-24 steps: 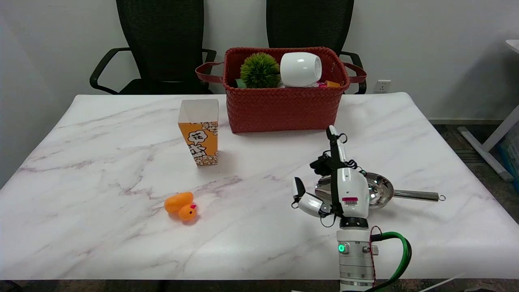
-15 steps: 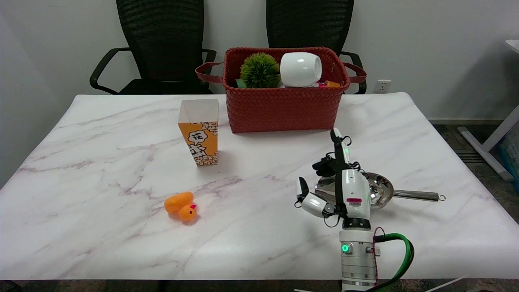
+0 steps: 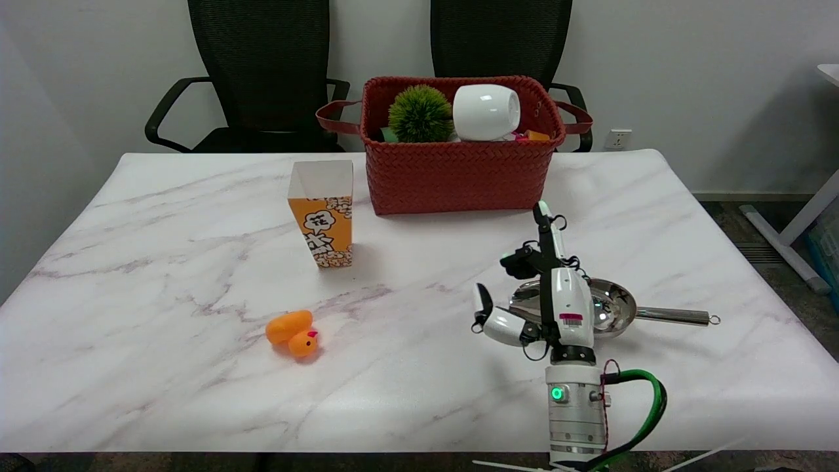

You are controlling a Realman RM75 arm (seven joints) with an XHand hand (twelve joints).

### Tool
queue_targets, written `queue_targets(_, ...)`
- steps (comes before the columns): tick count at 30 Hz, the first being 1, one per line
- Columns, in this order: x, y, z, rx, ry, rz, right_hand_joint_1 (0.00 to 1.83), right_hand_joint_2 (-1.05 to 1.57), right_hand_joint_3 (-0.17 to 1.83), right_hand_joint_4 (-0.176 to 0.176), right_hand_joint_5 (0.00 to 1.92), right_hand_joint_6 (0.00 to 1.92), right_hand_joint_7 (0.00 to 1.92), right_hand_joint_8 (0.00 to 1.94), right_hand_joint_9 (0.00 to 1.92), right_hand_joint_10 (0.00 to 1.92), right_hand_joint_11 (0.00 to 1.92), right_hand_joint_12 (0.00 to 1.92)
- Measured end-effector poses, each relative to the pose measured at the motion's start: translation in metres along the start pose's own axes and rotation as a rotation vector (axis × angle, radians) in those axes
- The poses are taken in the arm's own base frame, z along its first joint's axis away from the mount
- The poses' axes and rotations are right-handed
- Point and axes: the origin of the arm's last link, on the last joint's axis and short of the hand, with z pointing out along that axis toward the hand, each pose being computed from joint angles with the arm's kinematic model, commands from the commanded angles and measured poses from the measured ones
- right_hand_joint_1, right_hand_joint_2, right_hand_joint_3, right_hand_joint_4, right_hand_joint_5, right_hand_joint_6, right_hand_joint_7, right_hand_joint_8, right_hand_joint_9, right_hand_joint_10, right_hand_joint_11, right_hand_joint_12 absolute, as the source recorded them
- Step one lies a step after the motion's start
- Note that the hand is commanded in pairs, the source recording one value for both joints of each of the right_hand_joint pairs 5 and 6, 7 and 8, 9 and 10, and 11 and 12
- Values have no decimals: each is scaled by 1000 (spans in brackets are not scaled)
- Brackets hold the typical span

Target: Pick up the popcorn boxd.

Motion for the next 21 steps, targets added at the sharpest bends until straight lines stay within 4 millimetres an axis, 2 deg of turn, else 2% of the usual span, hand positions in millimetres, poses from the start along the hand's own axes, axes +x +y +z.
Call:
queue_targets(5,-4,-2,4,-14,-27,29,1165,223,778,0,71,71,520,520,489,489,497,497)
queue_targets(6,-5,-3,4,-18,-33,33,1165,145,655,0,81,81,408,408,442,442,357,357)
queue_targets(9,-8,-2,6,-32,-56,47,1167,52,421,0,45,45,297,297,352,352,197,197)
queue_targets(12,-11,-2,7,-47,-79,60,1154,-97,-95,0,0,0,111,111,196,196,17,17)
queue_targets(13,-12,-2,8,-52,-87,65,1144,-132,-175,0,0,0,16,16,159,159,0,0)
queue_targets(17,-16,-3,11,-74,-121,82,1074,-184,-175,0,0,0,0,0,53,53,0,0)
queue_targets(21,-21,-4,15,-100,-166,97,1028,-153,-175,0,0,0,0,0,89,89,0,0)
